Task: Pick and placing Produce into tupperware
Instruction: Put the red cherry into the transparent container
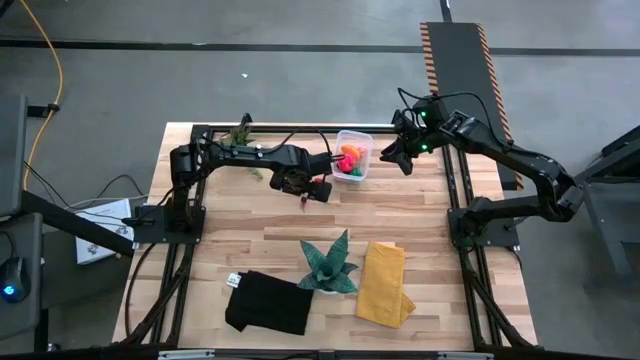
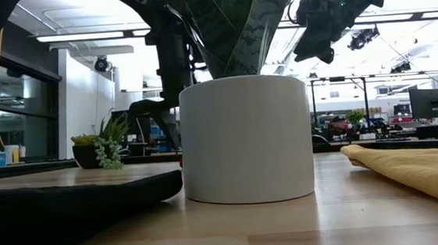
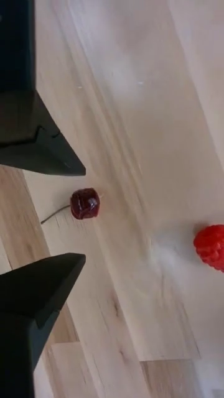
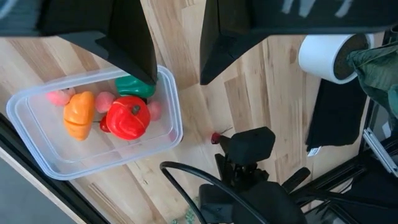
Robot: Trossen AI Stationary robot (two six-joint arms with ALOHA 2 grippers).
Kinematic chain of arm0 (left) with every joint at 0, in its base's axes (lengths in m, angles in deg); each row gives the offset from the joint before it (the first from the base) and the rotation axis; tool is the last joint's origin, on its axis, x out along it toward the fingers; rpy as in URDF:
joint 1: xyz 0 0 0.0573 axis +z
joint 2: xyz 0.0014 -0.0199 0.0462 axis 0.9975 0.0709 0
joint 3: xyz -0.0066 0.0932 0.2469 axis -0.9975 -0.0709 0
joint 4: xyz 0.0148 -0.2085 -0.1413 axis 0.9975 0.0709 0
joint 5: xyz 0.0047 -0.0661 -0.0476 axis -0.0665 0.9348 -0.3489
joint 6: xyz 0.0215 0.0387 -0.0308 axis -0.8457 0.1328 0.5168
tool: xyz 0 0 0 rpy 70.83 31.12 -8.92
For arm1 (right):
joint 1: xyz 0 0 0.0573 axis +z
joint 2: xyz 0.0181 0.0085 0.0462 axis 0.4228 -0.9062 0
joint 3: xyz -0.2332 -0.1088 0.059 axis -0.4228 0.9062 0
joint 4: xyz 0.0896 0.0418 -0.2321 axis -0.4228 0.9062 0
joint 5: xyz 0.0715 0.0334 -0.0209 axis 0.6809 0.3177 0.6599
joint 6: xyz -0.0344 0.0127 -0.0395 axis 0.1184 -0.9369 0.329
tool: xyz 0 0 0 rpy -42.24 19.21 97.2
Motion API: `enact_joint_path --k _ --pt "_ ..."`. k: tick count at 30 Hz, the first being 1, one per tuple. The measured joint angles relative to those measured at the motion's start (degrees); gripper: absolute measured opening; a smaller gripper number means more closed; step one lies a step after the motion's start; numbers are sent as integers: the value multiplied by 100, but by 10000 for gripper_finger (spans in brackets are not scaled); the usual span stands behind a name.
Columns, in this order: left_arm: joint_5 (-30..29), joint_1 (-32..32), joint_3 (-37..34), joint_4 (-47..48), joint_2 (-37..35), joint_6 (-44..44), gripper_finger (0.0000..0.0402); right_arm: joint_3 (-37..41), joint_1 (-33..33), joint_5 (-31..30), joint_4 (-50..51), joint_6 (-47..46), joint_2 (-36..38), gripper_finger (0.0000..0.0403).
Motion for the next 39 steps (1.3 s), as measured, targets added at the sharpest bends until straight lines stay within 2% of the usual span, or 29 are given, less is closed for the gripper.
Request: enact_joint_path --k 13,29,39 --pt "194 -3 -9 8 362 -24 173 0 -36 44 63 2 2 113" --pt "37 -2 2 -141 360 -75 172 0 -87 63 115 24 9 113" --pt "35 -2 2 -154 360 -634 172 0 -87 63 114 44 9 113"
